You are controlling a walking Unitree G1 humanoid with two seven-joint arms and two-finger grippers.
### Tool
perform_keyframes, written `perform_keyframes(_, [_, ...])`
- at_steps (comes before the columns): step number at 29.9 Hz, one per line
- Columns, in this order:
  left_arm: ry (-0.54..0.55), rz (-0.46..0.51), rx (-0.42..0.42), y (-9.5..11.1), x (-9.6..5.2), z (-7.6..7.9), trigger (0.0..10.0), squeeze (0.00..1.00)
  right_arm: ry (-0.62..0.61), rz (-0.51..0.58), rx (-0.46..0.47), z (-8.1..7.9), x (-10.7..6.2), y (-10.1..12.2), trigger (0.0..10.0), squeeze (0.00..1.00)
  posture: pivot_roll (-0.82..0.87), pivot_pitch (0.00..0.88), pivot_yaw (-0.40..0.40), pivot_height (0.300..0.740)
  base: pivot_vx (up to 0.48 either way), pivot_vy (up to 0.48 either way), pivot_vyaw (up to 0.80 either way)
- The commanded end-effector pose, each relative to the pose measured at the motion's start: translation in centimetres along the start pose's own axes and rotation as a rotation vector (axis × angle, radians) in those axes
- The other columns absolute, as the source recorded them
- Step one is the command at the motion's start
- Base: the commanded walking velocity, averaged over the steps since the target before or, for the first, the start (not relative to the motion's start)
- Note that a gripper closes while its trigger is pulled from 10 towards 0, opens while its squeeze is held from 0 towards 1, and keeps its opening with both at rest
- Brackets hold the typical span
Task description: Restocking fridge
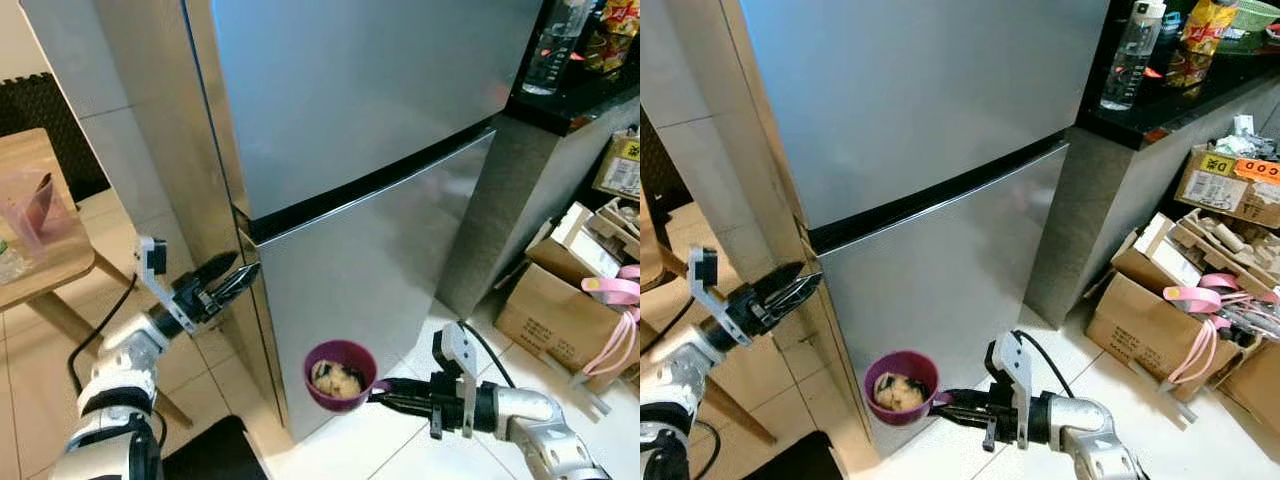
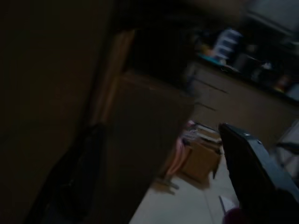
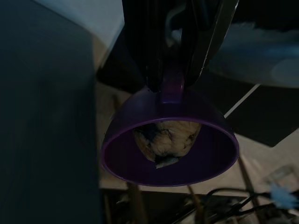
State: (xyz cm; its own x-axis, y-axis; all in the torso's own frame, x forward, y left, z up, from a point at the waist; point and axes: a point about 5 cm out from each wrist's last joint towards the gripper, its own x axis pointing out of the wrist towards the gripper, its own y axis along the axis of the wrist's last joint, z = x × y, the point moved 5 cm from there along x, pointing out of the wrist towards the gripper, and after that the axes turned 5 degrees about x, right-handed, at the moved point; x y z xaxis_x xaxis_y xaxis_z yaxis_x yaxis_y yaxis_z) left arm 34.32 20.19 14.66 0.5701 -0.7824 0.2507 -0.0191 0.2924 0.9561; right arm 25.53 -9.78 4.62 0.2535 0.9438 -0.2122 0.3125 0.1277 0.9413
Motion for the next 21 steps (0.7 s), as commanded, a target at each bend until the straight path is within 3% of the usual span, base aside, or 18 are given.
perform_keyframes(1, [-0.103, -0.027, 0.023, 0.5, 0.4, 1.1, 10.0, 0.6, 0.017, 0.017, -0.015, -0.2, -0.1, 0.7, 10.0, 0.0, -0.06, 0.0, -0.005, 0.74, 0.0, 0.0, 0.0])
perform_keyframes(3, [-0.15, -0.041, 0.018, 0.4, 0.5, 1.5, 10.0, 0.1, 0.018, 0.015, -0.015, -0.2, -0.1, 0.7, 10.0, 0.0, -0.06, 0.0, -0.005, 0.74, 0.0, 0.0, 0.0])
perform_keyframes(4, [-0.15, -0.041, 0.018, 0.4, 0.5, 1.5, 10.0, 0.1, 0.018, 0.015, -0.015, -0.2, -0.1, 0.7, 10.0, 0.0, -0.06, 0.0, -0.005, 0.74, 0.0, 0.0, 0.0])
perform_keyframes(5, [-0.177, -0.072, 0.006, -0.3, 0.7, 1.9, 10.0, 0.0, 0.018, 0.014, -0.015, -0.2, -0.1, 0.7, 10.0, 0.0, -0.06, 0.0, -0.007, 0.74, 0.0, 0.0, 0.0])
perform_keyframes(14, [-0.144, -0.109, 0.017, -1.5, 1.2, 1.7, 10.0, 0.0, 0.017, 0.01, -0.015, -0.2, -0.1, 0.7, 10.0, 0.0, -0.06, 0.0, -0.008, 0.74, 0.0, 0.0, 0.0])
perform_keyframes(21, [0.052, -0.077, 0.093, -0.4, 1.1, -0.7, 10.0, 0.0, 0.02, 0.004, -0.014, -0.2, -0.1, 0.8, 10.0, 0.0, -0.06, 0.0, -0.015, 0.74, 0.0, 0.0, 0.0])
